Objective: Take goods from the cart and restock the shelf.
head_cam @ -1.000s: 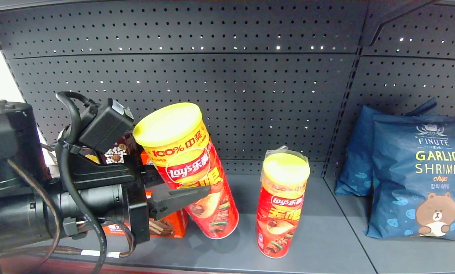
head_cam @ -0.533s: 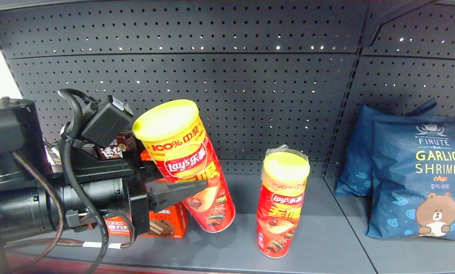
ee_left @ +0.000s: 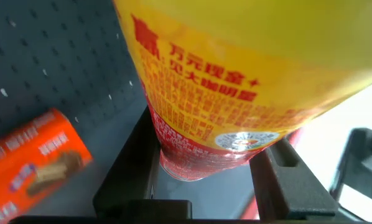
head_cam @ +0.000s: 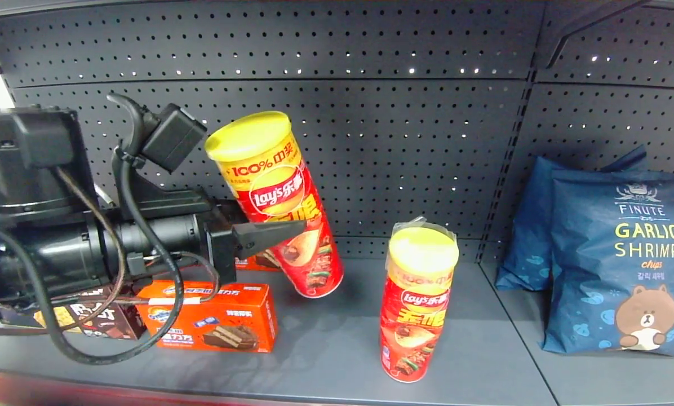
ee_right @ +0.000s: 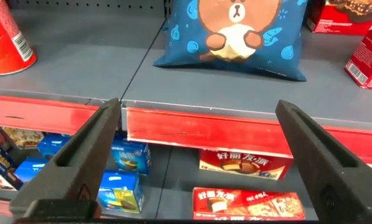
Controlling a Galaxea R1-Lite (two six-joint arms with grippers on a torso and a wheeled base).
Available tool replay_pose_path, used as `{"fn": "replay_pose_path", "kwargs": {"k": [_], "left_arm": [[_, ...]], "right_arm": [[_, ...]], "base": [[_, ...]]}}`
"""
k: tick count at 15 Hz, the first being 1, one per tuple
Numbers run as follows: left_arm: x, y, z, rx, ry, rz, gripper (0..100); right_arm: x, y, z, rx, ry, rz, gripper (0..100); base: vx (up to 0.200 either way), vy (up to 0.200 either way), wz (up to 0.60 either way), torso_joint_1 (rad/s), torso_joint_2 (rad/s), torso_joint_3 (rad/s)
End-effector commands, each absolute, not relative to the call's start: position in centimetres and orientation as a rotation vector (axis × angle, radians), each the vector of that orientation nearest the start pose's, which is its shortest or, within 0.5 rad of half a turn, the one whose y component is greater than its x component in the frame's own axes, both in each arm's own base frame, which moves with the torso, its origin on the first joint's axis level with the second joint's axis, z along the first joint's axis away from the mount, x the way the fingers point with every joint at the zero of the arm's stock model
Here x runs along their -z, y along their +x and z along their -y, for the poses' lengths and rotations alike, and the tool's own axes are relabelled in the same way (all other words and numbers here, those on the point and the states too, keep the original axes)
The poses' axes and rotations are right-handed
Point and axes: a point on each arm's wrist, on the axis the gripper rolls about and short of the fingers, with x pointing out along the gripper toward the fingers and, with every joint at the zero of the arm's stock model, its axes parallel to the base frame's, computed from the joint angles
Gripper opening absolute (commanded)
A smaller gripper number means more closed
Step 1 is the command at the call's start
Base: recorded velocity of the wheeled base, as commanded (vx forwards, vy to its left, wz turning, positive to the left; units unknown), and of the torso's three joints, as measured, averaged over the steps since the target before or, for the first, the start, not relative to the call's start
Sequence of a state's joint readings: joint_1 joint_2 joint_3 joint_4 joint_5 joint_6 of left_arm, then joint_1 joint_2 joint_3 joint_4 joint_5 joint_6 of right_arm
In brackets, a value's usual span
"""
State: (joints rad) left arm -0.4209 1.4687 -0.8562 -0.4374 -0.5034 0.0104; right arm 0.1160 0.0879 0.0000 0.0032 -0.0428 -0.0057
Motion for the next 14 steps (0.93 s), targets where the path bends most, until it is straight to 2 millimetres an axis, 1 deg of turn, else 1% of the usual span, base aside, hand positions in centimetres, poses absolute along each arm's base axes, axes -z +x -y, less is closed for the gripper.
{"fn": "replay_pose_path", "kwargs": {"k": [1,3,4,7,9,10,14], "left_arm": [[-23.0,25.8,12.3,0.935,-0.002,-0.224,0],[-22.6,27.2,12.2,0.916,0.008,-0.232,0],[-22.4,28.4,12.5,0.924,0.016,-0.233,0],[-22.8,29.8,13.0,0.972,0.015,-0.236,0],[-22.1,32.1,13.9,0.996,0.072,-0.299,0],[-22.0,32.9,14.3,1.025,0.086,-0.300,0],[-21.4,35.2,15.6,1.051,0.094,-0.372,0]], "right_arm": [[-7.7,-1.6,0.3,-0.074,-0.014,-0.095,100],[-7.7,-1.6,0.3,-0.074,-0.014,-0.095,100],[-7.7,-1.6,0.3,-0.074,-0.014,-0.095,100],[-7.7,-1.6,0.3,-0.074,-0.014,-0.095,100],[-7.7,-1.6,0.3,-0.074,-0.014,-0.095,100],[-7.7,-1.6,0.3,-0.074,-0.014,-0.095,100],[-7.7,-1.6,0.3,-0.074,-0.014,-0.095,100]], "base": [[0.000,0.000,0.00,0.000,0.00,0.000],[0.000,0.000,0.00,0.000,0.00,0.000],[0.000,0.000,0.00,0.000,0.00,0.000],[0.000,0.000,0.00,0.000,0.00,0.000],[0.000,0.000,0.00,0.000,0.00,0.000],[0.000,0.000,0.00,0.000,0.00,0.000],[0.000,0.000,0.00,0.000,0.00,0.000]]}}
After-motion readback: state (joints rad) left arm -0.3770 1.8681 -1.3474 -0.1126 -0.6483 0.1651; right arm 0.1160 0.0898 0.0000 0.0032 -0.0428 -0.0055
